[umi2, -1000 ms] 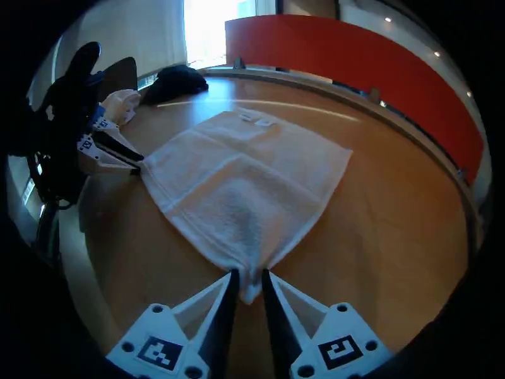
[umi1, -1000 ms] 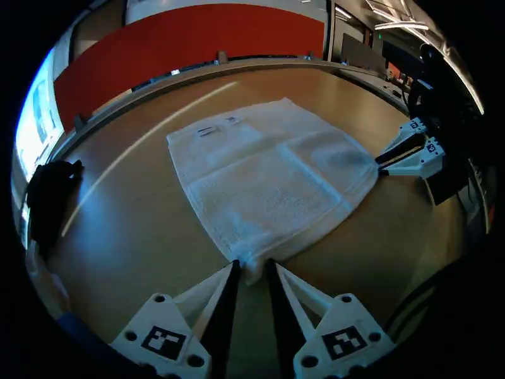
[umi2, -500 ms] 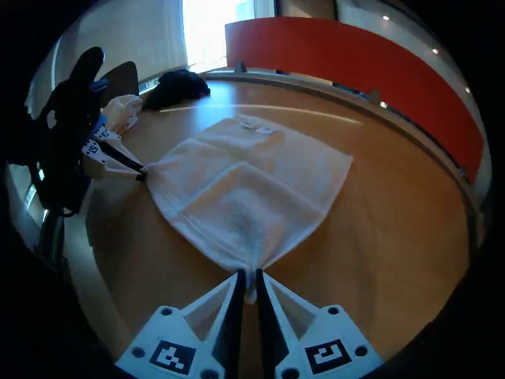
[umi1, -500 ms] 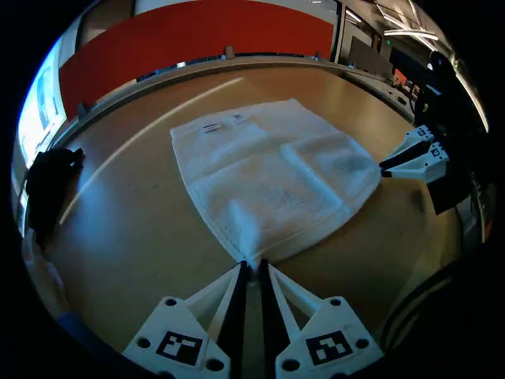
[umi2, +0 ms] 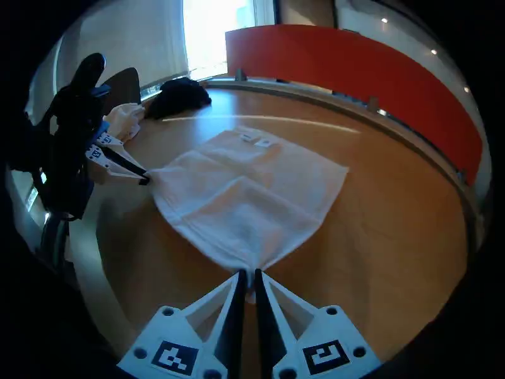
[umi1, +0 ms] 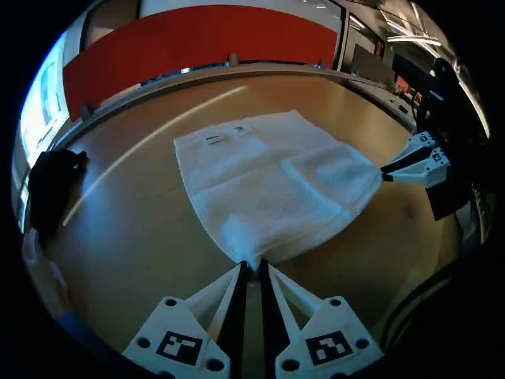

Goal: Fold towel

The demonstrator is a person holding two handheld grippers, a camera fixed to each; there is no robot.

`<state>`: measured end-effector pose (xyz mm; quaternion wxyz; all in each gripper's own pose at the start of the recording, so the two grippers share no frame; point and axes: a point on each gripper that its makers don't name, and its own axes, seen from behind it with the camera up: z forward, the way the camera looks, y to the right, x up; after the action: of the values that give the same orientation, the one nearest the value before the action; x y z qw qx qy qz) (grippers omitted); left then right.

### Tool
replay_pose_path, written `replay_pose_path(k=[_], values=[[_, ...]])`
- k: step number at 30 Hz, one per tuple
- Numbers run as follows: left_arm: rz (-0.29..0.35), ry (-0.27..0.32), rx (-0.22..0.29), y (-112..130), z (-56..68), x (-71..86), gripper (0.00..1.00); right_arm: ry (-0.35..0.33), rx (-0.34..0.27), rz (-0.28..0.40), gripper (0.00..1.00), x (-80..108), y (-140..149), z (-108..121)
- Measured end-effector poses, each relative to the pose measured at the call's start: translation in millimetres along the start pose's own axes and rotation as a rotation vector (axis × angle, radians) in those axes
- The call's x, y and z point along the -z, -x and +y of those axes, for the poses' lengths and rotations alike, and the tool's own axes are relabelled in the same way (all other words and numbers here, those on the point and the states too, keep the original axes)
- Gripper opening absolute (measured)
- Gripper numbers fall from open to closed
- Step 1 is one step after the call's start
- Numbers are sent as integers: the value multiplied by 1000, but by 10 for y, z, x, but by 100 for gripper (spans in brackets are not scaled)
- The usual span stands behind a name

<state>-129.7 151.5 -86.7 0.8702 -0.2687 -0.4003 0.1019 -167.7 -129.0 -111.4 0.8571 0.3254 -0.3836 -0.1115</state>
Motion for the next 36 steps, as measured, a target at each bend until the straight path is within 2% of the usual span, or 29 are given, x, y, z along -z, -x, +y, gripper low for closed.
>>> replay_pose_path(k=[6, 17, 29, 36], values=[[6, 0, 9, -60, 13, 85, 14, 4, 10, 17, 10, 87, -109, 5], [21, -3, 42, -254, 44, 345, 14, 1, -8, 70, 8, 350, -418, -4], [31, 2, 44, -468, 107, 597, 14, 5, -7, 106, 8, 625, -656, -4], [20, 11, 52, -492, 153, 733, 14, -1, -11, 109, 8, 749, -725, -23]])
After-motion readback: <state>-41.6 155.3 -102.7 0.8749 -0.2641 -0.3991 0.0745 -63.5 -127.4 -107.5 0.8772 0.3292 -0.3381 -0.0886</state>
